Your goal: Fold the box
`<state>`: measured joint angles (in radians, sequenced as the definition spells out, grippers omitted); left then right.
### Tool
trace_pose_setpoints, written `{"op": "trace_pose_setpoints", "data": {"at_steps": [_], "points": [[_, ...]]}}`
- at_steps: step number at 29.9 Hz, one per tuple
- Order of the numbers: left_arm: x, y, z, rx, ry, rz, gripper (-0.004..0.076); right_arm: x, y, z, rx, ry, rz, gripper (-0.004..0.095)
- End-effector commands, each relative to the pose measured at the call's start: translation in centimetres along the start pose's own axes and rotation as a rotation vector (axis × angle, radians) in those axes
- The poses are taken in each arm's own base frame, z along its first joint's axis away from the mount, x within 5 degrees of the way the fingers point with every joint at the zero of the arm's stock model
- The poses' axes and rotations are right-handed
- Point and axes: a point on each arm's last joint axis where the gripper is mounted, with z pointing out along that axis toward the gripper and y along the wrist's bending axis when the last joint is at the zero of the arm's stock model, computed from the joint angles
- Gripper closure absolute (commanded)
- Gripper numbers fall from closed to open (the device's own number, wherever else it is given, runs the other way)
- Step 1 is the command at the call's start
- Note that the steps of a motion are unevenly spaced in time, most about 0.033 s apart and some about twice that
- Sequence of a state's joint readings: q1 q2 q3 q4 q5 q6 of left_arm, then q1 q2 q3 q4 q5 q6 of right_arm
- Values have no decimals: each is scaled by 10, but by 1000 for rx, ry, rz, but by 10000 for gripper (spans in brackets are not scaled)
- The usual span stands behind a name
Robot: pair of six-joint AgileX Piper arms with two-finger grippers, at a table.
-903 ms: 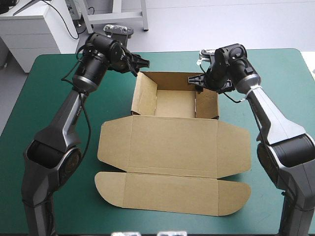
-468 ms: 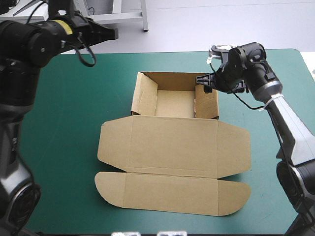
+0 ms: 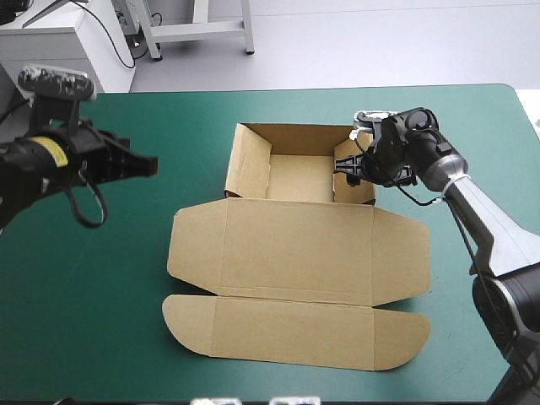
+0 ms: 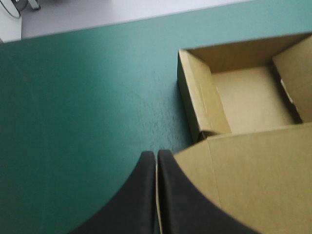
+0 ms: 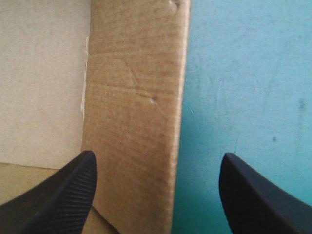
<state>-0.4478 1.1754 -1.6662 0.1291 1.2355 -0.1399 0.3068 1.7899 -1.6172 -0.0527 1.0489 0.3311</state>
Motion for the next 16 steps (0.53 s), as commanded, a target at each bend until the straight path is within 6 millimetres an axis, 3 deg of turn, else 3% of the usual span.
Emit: {"op": "trace_pose_setpoints", "data": {"at_steps": [1,6,9,12,16], "points": [[29,4,-17,16,-73,-23,730,-7,1,-12,-22,-71,-2,257],[82,9,-16,19,-50,-36,730,-5,5,15,-29,9,-4,267],[112,11,-14,20,-42,-32,730,-1,6,29,-33,71,-22,334],[143,13,-10,27,-47,-29,731,1,6,34,-30,101,-20,515],[175,15,-8,42,-96,-31,732,-3,7,27,-37,70,-20,875]]}}
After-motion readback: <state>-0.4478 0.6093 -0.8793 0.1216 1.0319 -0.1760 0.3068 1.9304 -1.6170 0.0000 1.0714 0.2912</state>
